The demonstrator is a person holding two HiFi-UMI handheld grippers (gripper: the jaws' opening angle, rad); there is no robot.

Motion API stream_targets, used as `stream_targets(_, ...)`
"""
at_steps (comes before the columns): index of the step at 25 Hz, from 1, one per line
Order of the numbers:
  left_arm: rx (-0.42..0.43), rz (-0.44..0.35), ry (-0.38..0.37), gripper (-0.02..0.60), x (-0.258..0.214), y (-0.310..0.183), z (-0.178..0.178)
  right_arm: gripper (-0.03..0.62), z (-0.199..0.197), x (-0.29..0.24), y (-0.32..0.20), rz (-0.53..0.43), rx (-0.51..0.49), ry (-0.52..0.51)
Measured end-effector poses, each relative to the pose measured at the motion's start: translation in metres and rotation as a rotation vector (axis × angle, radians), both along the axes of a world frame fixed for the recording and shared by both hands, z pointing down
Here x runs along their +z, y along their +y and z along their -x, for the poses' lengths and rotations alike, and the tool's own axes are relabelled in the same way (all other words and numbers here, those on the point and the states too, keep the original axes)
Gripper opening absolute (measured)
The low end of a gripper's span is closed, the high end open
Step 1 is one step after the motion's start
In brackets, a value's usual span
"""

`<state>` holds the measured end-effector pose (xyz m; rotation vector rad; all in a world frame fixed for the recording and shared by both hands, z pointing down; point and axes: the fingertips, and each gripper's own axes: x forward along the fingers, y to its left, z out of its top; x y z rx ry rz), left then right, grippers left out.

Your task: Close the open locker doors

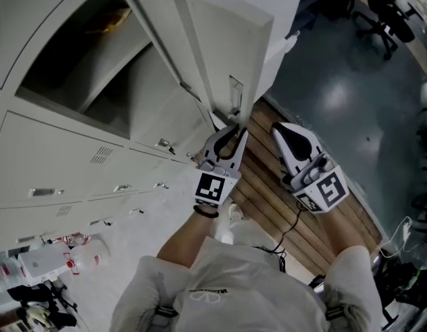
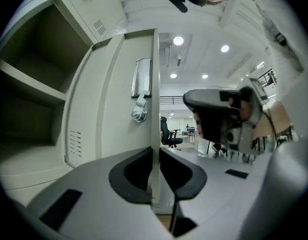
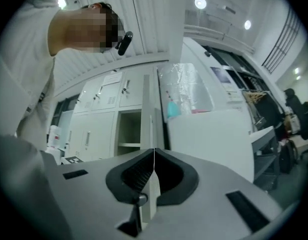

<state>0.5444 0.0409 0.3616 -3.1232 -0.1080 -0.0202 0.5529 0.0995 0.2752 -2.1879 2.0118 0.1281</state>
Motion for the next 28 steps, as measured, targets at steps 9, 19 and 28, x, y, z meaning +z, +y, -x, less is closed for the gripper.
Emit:
stream_targets(9,0.010,-0.084,-0.033,0.069,-0.003,-0.055,0.112,0.079,0.092,-0.030,-0.085,-0.008,-0.410,0.041)
stream_targets(19,-0.127,-0.105,-0.048,0.060,-0.002,-0.112,0.165,0.123,0.152,-0.040,-0.160,-0.006,-0.626,0.074)
stream_targets(28,-0.221,-0.095,-0.038,0.060,-0.003,-0.155,0.189,0.089,0.179,-0.040,-0.202,0.004,-0.767,0.059)
